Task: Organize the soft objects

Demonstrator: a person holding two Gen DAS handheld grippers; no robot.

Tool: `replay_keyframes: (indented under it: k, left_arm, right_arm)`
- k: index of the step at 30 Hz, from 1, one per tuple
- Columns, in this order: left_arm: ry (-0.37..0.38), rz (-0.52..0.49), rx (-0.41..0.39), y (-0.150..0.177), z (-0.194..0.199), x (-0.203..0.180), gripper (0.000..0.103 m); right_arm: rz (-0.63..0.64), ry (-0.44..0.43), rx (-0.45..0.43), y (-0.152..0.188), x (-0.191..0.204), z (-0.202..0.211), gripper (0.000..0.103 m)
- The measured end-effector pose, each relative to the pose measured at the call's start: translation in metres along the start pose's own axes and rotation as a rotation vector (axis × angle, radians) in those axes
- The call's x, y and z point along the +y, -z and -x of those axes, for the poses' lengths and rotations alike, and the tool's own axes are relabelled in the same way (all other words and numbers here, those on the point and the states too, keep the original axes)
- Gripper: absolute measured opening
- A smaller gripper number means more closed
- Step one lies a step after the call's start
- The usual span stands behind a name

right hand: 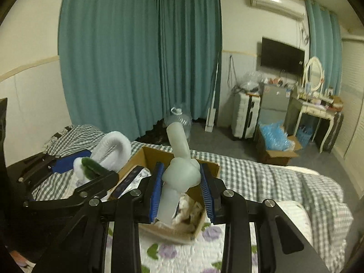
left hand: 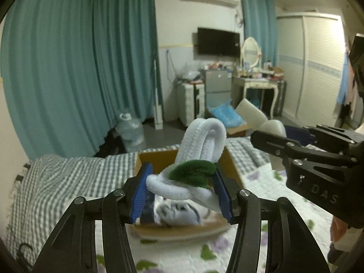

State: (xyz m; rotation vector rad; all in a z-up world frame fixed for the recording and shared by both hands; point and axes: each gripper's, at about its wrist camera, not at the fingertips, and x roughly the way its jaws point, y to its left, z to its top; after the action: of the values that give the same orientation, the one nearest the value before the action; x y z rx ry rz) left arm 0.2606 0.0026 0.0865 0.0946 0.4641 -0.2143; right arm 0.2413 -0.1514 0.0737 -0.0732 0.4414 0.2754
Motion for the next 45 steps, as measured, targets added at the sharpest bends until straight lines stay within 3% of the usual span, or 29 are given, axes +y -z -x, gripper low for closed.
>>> replay_keyframes:
  k: [7,11,13,15,16,18,22,25,29,31,33,34,38,45]
  left_arm:
    - [-0.014,-0.008,0.126,0.015,-0.093,0.004,0.052]
    - [-0.014,-0.021,0.167,0.029,-0.115,0.001,0.053]
    - [-0.018,-0.030,0.151,0.030,-0.116,-0.001,0.057]
    - [-0.038,-0.051,0.113,0.028,-0.111,-0.006,0.058]
    - [-0.051,-0.059,0.101,0.028,-0.108,-0.008,0.066]
    - [-0.062,-0.051,0.098,0.025,-0.102,-0.008,0.079]
    - [-0.093,-0.028,0.065,0.010,-0.078,-0.002,0.080]
    - [-0.098,-0.015,0.014,-0.010,-0.039,0.001,0.081]
    - [-0.108,-0.017,-0.116,-0.042,0.043,0.002,0.081]
    - [-0.112,-0.025,-0.185,-0.053,0.087,0.003,0.092]
    - [-0.130,-0.038,-0.270,-0.060,0.133,0.002,0.092]
    - [-0.139,-0.042,-0.310,-0.061,0.156,0.002,0.093]
    - [-0.117,-0.016,-0.439,-0.054,0.231,0.014,0.099]
    - [-0.093,0.021,-0.514,-0.022,0.286,0.028,0.100]
  right_arm:
    - [-0.028,0.012,0.081,0.004,-0.023,-0.101,0.032]
    - [-0.066,-0.002,0.139,0.023,-0.038,-0.143,0.032]
    - [-0.086,-0.014,0.157,0.032,-0.044,-0.155,0.034]
    - [-0.112,-0.018,0.148,0.038,-0.049,-0.158,0.046]
    - [-0.119,-0.012,0.139,0.038,-0.052,-0.157,0.060]
    - [-0.130,-0.004,0.116,0.038,-0.055,-0.146,0.064]
    - [-0.132,0.031,0.086,0.023,-0.058,-0.110,0.065]
    - [-0.109,0.067,0.038,0.001,-0.055,-0.059,0.066]
    - [-0.075,0.107,-0.052,-0.031,-0.044,0.021,0.075]
    - [-0.061,0.121,-0.110,-0.048,-0.033,0.070,0.077]
    - [-0.055,0.123,-0.155,-0.059,-0.021,0.117,0.088]
    - [-0.055,0.117,-0.165,-0.065,-0.015,0.138,0.095]
    - [-0.026,0.155,-0.226,-0.068,0.011,0.209,0.103]
    - [-0.037,0.163,-0.378,-0.033,0.041,0.287,0.103]
